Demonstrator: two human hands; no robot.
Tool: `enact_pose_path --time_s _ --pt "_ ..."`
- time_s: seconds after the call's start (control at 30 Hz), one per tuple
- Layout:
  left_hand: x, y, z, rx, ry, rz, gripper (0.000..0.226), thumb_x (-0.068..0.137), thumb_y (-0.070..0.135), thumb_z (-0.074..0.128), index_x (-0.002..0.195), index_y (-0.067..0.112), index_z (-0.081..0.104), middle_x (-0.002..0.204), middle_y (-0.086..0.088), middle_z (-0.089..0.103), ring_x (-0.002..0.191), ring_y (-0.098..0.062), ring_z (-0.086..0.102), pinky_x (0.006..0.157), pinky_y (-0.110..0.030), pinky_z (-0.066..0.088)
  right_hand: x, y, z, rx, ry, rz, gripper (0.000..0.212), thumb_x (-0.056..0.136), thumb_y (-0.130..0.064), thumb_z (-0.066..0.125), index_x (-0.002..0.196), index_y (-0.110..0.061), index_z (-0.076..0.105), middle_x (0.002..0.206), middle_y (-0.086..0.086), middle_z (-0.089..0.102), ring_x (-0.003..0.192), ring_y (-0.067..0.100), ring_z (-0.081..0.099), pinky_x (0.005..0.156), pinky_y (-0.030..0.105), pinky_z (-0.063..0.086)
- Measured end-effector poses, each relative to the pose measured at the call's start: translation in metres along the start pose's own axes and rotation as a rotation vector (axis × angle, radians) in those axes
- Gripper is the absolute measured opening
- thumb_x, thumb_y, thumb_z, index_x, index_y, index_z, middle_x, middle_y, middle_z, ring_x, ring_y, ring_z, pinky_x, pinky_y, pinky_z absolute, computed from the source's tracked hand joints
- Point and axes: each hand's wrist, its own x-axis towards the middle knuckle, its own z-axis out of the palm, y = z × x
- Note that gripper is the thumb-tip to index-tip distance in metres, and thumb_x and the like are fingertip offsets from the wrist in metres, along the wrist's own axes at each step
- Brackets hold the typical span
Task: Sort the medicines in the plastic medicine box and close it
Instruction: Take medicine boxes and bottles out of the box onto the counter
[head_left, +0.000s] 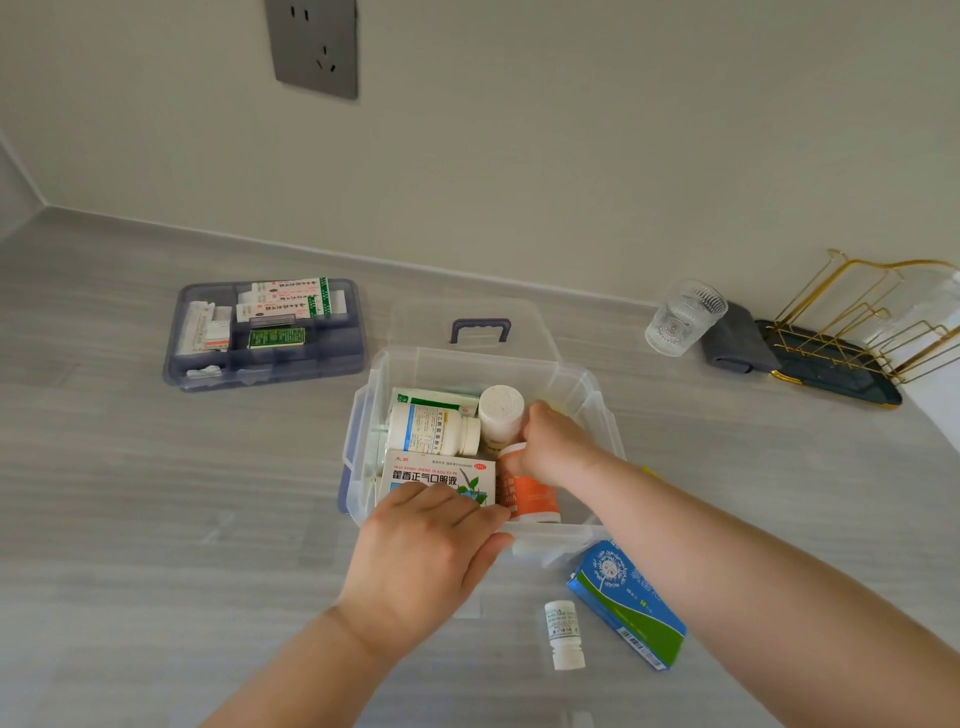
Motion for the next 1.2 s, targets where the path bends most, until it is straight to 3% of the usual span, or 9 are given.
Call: enact_pose_path --time_s 0.07,0.2,0.33,0.47,0.87,0.93,1.03,1.13,1.2 --pt "0.000 0.000 -0.001 -0.002 -0.013 -0.006 0.030 0.077 0.035 0.047 0.069 0.021 0.072 0.054 0.007 0.068 0.050 -0.015 0.063 0.058 -0.022 0.036 0.000 0.000 -0.004 0.024 0.018 -0.002 0.047 0.078 -0.016 0.063 0.115 -0.004 0.038 0.106 0.013 0.055 0.095 0.028 0.055 0.069 0.031 0.038" --pt "0.001 0.002 -0.003 -0.008 -0.040 -0.013 0.030 0.076 0.036 0.047 0.068 0.022 0.072 0.053 0.008 0.068 0.049 -0.013 0.063 0.050 -0.019 0.045 -0.003 -0.005 -0.003 -0.058 -0.020 0.008 0.059 0.080 -0.023 0.060 0.126 -0.002 0.030 0.125 0.017 0.046 0.108 0.031 0.053 0.072 0.030 0.037" --pt "0.000 0.002 -0.003 -0.030 -0.045 -0.020 0.029 0.076 0.036 0.047 0.070 0.023 0.072 0.054 0.008 0.068 0.050 -0.013 0.063 0.057 -0.020 0.037 -0.005 -0.005 0.012 -0.131 -0.165 0.048 0.066 0.083 -0.020 0.056 0.133 0.001 0.018 0.124 0.017 0.054 0.109 0.029 0.055 0.082 0.033 0.045" --pt "0.001 0.002 -0.005 -0.047 -0.067 -0.021 0.029 0.076 0.035 0.047 0.070 0.023 0.072 0.054 0.008 0.069 0.050 -0.013 0.064 0.049 -0.016 0.047 -0.003 -0.004 0.005 -0.041 -0.191 0.085 0.066 0.078 -0.018 0.063 0.131 -0.005 0.025 0.121 0.015 0.055 0.106 0.028 0.055 0.076 0.031 0.043" --pt "0.002 0.003 -0.007 -0.095 -0.114 -0.036 0.030 0.074 0.037 0.046 0.066 0.023 0.072 0.056 0.010 0.070 0.051 -0.012 0.065 0.049 -0.015 0.047 -0.035 -0.003 -0.054 0.270 -0.138 -0.078 0.076 0.073 -0.012 0.066 0.135 -0.021 0.024 0.116 0.009 0.049 0.092 0.021 0.051 0.074 0.029 0.043" --pt "0.003 0.006 -0.011 -0.117 -0.142 -0.059 0.033 0.074 0.041 0.045 0.073 0.023 0.072 0.063 0.011 0.072 0.056 -0.011 0.067 0.051 -0.014 0.048 -0.045 -0.002 -0.065 0.406 -0.058 -0.117 0.069 0.073 -0.008 0.067 0.132 -0.019 0.031 0.111 0.008 0.048 0.092 0.021 0.051 0.075 0.030 0.043" --pt "0.007 0.010 -0.020 -0.271 -0.097 -0.201 0.047 0.073 0.048 0.046 0.104 0.018 0.064 0.091 0.008 0.071 0.075 -0.008 0.068 0.062 -0.016 0.049 -0.060 -0.002 -0.075 0.892 -0.017 -0.156 0.048 0.076 0.000 0.062 0.119 -0.011 0.043 0.102 0.008 0.055 0.088 0.020 0.056 0.079 0.036 0.048" --pt "0.013 0.014 -0.027 -0.637 0.089 -0.448 0.073 0.061 0.058 0.067 0.122 0.035 0.033 0.117 0.016 0.044 0.099 0.005 0.051 0.078 -0.005 0.042 -0.075 -0.008 -0.070 1.331 -0.153 -0.211 0.014 0.082 -0.005 0.055 0.092 -0.015 0.052 0.086 0.005 0.060 0.076 0.015 0.061 0.068 0.030 0.053" --pt "0.016 0.016 -0.032 -0.783 0.202 -0.553 0.081 0.056 0.042 0.080 0.117 0.044 0.026 0.121 0.023 0.035 0.108 0.002 0.045 0.089 -0.013 0.040 -0.082 -0.016 -0.057 1.441 -0.254 -0.233 0.005 0.084 -0.011 0.053 0.088 -0.013 0.055 0.081 0.006 0.064 0.068 0.012 0.066 0.062 0.027 0.058"
